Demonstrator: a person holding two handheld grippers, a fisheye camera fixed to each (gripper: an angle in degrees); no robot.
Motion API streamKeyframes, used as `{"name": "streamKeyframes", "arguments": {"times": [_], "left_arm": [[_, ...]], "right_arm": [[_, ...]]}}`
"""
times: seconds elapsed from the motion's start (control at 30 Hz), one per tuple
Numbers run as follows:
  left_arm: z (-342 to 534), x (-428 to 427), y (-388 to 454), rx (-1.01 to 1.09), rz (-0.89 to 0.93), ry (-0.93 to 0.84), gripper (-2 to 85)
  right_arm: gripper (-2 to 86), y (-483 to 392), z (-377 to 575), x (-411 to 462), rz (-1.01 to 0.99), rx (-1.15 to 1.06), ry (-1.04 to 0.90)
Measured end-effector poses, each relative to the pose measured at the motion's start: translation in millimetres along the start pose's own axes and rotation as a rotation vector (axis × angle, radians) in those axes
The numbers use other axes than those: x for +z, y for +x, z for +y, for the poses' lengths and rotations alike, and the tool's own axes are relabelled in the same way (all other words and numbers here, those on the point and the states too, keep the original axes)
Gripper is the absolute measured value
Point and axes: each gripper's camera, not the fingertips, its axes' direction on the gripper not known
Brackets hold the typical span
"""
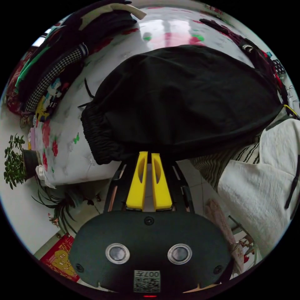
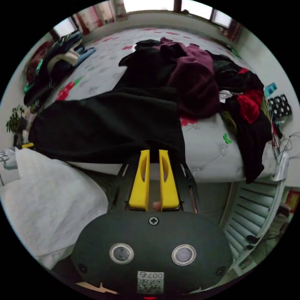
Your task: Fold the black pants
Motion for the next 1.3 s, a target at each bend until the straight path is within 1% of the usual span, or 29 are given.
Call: {"name": "streamKeyframes", "arguments": {"times": [0.07,0.13,0.23,0.37,0.43,0.57,0.67,0.8,0.87,0.97,1.03,1.07,1.13,1.3], "left_arm": [[3.6,1.7,3.8,-0.012,-0.007,0.002,-0.4],[8.1,2.3,6.2,-0.035,-0.009,0.007,-0.3],[16.6,2.7,7.4,-0.072,-0.002,0.013,-0.1],[28.4,-1.2,4.2,-0.106,0.017,0.012,0.8],[35.5,-5.5,3.0,-0.122,0.016,0.021,1.4],[62.0,-22.6,-6.0,-0.209,0.054,0.075,2.9],[92.2,-35.1,-20.9,-0.336,0.134,0.155,3.1],[135.1,-42.9,-34.3,-0.48,0.202,0.241,2.3],[148.5,-40.9,-37.4,-0.528,0.227,0.266,2.1],[158.6,-27.8,-40.9,-0.585,0.291,0.27,2.6],[159.8,-19.9,-42.1,-0.612,0.321,0.265,3.3],[159.9,-16.9,-42.4,-0.624,0.333,0.27,3.7],[159.2,-15.1,-42.9,-0.633,0.343,0.276,4.5],[153.1,-9.2,-49.5,-0.665,0.295,0.265,6.4]], "right_arm": [[3.3,25.9,5.3,-21.9,-0.077,0.064,0.067],[3.6,59.6,9.2,-49.3,-0.172,0.156,0.178],[3.5,91.9,2.4,-67.9,-0.245,0.227,0.259],[2.8,108.8,-24.3,-60.6,-0.214,0.245,0.219],[2.3,113.5,-42.7,-41.6,-0.178,0.246,0.127],[1.3,112.7,-56.5,-26.3,-0.12,0.21,0.022],[0.2,107.4,-53.1,-46.7,-0.082,0.137,0.069],[-0.1,112.8,-41.5,-110.0,-0.095,0.063,0.257],[-0.1,115.7,-40.7,-129.4,-0.095,0.042,0.303],[0.0,123.4,-46.8,-126.0,-0.086,0.069,0.246],[0.4,134.4,-46.2,-100.1,-0.09,0.156,0.124],[0.6,136.3,-43.5,-96.2,-0.096,0.176,0.109],[1.5,139.5,-25.4,-98.9,-0.133,0.219,0.144],[2.6,136.5,16.2,-124.0,-0.11,0.23,0.198]]}}
